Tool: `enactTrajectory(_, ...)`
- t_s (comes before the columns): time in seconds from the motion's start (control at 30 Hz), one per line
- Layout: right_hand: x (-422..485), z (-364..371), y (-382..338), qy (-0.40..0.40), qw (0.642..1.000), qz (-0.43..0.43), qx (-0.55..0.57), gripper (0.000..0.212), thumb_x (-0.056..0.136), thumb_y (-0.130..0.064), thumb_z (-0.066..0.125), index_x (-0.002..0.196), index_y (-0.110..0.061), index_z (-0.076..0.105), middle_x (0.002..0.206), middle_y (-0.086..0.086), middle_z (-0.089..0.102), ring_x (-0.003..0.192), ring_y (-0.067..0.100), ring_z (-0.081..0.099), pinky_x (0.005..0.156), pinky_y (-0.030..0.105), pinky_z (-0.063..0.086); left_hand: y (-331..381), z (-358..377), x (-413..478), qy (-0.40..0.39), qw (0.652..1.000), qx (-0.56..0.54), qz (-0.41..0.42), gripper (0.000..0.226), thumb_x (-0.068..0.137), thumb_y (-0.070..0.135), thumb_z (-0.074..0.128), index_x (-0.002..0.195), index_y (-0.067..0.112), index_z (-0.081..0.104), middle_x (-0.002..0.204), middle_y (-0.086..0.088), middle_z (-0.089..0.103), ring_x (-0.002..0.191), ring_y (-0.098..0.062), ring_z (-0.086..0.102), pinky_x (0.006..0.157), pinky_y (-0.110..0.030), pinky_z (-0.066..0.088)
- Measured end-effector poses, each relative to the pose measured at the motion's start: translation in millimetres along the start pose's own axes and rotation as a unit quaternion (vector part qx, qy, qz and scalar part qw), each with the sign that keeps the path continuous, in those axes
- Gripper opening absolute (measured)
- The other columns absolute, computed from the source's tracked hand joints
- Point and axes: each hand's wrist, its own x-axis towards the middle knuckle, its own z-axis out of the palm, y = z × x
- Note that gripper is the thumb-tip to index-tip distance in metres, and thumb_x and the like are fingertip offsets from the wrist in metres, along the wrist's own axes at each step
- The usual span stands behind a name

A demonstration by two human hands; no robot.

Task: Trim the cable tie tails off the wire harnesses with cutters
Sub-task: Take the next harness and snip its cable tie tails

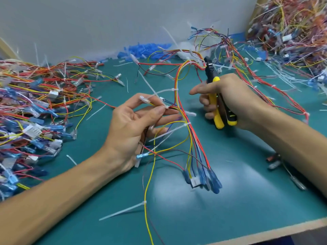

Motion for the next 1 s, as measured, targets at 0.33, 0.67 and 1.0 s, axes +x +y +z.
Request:
enactTrajectory(0.33,-3,3,7,-0.006,0.982,-0.146,-0.123,0.019,0.093,-0.003,0.066,0.105,0.012,0.068,0.058,0.013,0.048,0.05,0.023,0.037,0.044,0.031,0.036,-2,-11,12,0.1,0.993,-0.042,0.055,0.015,0.1,-0.006,0.057,0.098,0.008,0.055,0.093,-0.019,0.077,0.086,-0.024,0.079,0.061,-0.022,0.06)
enactTrajectory(0.67,-10,4,7,0.0,0.968,-0.188,-0.169,0.01,0.092,0.003,0.066,0.099,0.009,0.07,0.057,0.017,0.045,0.048,0.024,0.038,0.043,0.032,0.034,2,-16,15,0.08,0.995,0.008,0.058,0.018,0.095,-0.005,0.047,0.099,0.009,0.058,0.085,-0.02,0.072,0.077,-0.036,0.075,0.064,-0.042,0.06)
enactTrajectory(1.0,-20,5,6,-0.03,0.827,-0.352,-0.438,0.005,0.085,-0.012,0.069,0.085,-0.017,0.071,0.059,0.004,0.046,0.054,0.014,0.033,0.05,0.027,0.031,23,-19,38,0.062,0.984,0.164,-0.037,0.021,0.098,0.011,0.046,0.086,0.003,0.061,0.058,-0.009,0.045,0.046,-0.018,0.042,0.042,-0.022,0.031)
